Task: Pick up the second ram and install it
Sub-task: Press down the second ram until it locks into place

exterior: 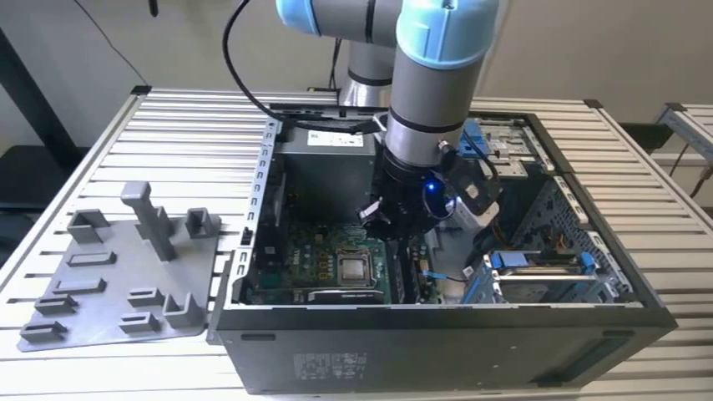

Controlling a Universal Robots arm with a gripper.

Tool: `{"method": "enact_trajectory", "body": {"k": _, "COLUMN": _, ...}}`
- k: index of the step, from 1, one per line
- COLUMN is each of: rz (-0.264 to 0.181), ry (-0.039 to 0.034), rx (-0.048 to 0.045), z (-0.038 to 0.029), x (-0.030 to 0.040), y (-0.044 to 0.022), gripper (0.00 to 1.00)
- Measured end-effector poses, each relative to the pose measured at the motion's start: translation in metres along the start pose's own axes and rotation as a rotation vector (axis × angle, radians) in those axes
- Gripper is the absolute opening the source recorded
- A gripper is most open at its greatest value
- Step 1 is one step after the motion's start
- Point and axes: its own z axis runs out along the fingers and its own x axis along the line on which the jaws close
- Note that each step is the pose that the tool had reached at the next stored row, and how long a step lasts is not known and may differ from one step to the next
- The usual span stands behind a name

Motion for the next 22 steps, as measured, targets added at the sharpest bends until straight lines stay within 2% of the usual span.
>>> {"method": "enact_trajectory", "body": {"k": 3, "rz": -0.018, "ry": -0.004, "rx": 0.0005, "z": 0.0001, "x": 0.0007, "y": 0.0002, "gripper": 0.11}}
{"method": "enact_trajectory", "body": {"k": 9, "rz": -0.111, "ry": -0.0066, "rx": -0.0013, "z": 0.0006, "x": 0.0013, "y": 0.0004, "gripper": 0.11}}
{"method": "enact_trajectory", "body": {"k": 15, "rz": -0.128, "ry": -0.007, "rx": -0.0016, "z": 0.0006, "x": 0.0018, "y": 0.0005, "gripper": 0.11}}
{"method": "enact_trajectory", "body": {"k": 22, "rz": -0.252, "ry": -0.0097, "rx": -0.004, "z": 0.0006, "x": 0.0018, "y": 0.0005, "gripper": 0.11}}
